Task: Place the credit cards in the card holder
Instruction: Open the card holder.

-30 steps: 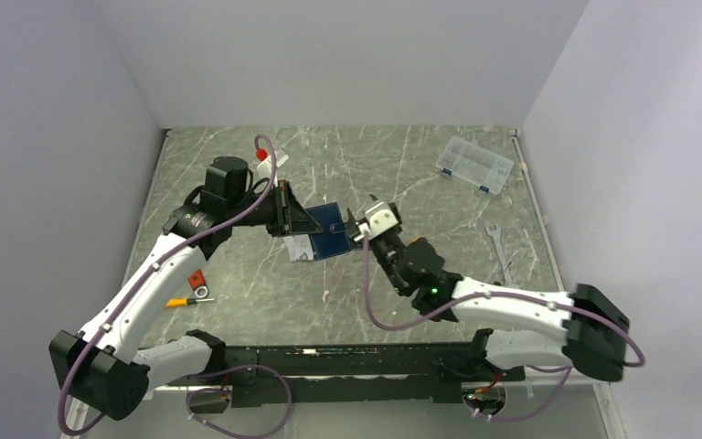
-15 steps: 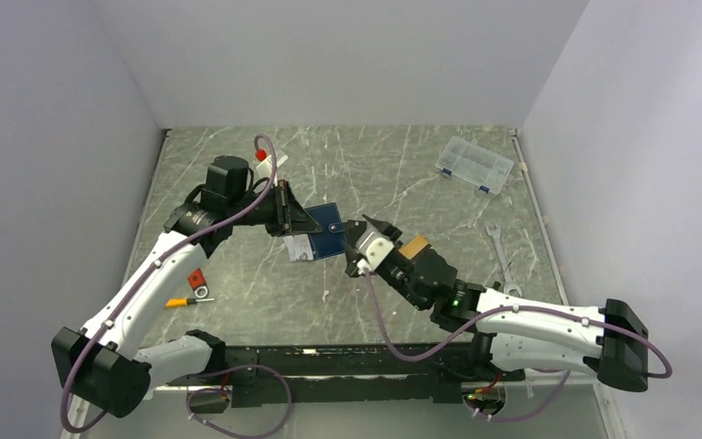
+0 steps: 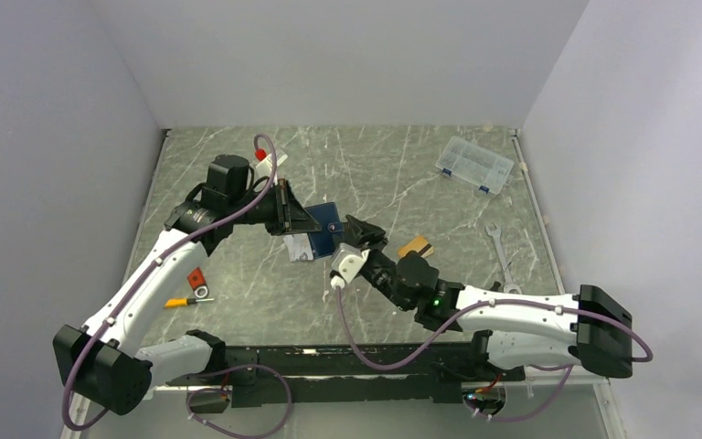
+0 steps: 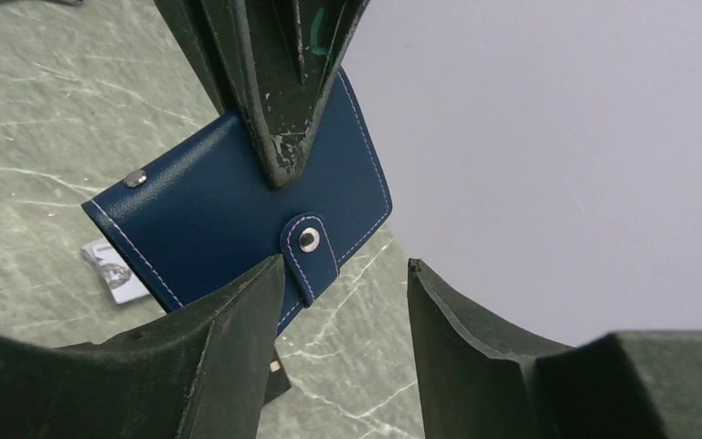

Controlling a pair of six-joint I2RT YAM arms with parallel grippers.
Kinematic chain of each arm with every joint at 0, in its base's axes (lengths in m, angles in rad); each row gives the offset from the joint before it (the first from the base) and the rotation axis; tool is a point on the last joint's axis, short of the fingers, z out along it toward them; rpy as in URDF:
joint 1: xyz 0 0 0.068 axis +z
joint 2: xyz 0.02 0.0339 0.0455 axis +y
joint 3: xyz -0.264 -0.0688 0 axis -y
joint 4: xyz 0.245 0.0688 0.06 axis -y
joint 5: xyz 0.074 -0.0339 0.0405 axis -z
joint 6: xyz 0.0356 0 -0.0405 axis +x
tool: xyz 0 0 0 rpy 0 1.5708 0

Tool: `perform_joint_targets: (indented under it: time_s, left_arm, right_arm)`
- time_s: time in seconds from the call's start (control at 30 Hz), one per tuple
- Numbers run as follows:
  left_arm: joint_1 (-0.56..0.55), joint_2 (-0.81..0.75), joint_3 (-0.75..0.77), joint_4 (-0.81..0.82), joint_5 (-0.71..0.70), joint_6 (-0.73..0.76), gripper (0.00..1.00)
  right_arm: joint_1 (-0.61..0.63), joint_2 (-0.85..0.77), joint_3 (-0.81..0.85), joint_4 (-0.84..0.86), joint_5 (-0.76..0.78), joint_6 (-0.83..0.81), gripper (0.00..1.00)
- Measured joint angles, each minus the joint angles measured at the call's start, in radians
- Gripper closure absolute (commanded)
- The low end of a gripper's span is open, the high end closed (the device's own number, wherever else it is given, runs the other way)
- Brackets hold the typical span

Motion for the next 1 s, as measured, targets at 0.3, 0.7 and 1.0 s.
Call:
perform_joint_targets:
  time_s: [0.3, 0.7, 1.0]
  left_arm:
    - [0.007, 0.000, 0.000, 0.002, -0.011, -0.005, 1.00]
    - [0.009, 0.000, 0.012, 0.016, -0.022, -0.022, 1.00]
    - [0.016, 0.000, 0.012, 0.018, -0.038, -0.022, 1.00]
  right_arm:
    - [0.025, 0.108, -0.021, 0.178, 0.039, -0.190, 0.67]
    - [0.043, 0.196, -0.044, 0.332, 0.075, -0.279, 1.00]
    - [0.051, 0.274, -0.029, 0.436, 0.124, -0.279, 1.00]
